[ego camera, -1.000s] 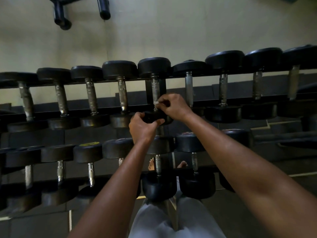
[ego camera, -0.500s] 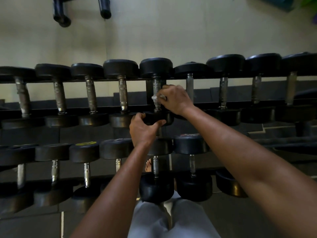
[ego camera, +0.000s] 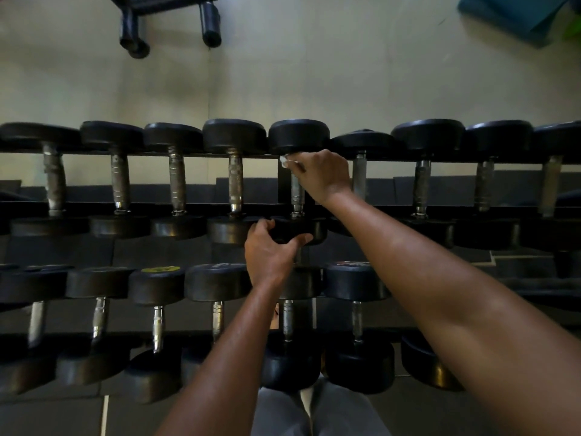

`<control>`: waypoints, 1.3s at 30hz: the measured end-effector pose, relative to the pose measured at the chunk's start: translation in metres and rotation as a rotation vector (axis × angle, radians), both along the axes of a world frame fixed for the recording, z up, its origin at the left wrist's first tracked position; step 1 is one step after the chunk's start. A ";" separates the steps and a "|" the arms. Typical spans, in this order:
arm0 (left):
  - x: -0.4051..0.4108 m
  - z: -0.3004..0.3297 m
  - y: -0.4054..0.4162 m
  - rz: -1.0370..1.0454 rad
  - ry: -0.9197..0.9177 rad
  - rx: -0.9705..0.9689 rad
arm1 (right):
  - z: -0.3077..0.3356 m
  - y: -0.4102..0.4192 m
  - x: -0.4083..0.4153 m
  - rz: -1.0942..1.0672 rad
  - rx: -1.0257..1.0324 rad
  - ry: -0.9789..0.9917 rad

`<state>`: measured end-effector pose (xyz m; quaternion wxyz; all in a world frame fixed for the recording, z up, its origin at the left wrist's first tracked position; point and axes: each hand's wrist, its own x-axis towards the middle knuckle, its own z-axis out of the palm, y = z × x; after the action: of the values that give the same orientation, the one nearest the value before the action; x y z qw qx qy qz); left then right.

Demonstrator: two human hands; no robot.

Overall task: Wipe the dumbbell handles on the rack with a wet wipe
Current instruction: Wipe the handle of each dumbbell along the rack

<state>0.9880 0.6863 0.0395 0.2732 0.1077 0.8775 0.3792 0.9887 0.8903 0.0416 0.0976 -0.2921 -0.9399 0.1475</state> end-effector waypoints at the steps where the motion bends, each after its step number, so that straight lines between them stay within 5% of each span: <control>1: 0.000 0.000 0.000 0.004 -0.002 0.001 | 0.001 -0.002 -0.006 0.021 0.020 -0.042; 5: 0.000 0.004 0.001 0.003 -0.019 0.001 | 0.003 -0.009 -0.024 0.025 0.100 -0.165; 10: 0.000 0.005 0.001 0.012 -0.034 0.003 | -0.008 -0.009 -0.001 -0.092 0.006 0.053; 24: 0.001 0.014 0.002 0.007 -0.055 0.011 | -0.017 -0.002 -0.010 -0.856 -0.967 0.338; 32: 0.001 0.011 -0.001 0.001 -0.051 0.020 | -0.008 0.008 0.006 -0.730 -1.440 0.287; 39: 0.001 0.009 0.000 -0.003 -0.048 0.022 | 0.002 0.012 0.016 -0.679 -1.265 0.045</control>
<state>0.9890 0.6862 0.0490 0.2938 0.1030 0.8662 0.3907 1.0050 0.9027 0.0437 -0.0305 -0.5656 -0.5294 0.6315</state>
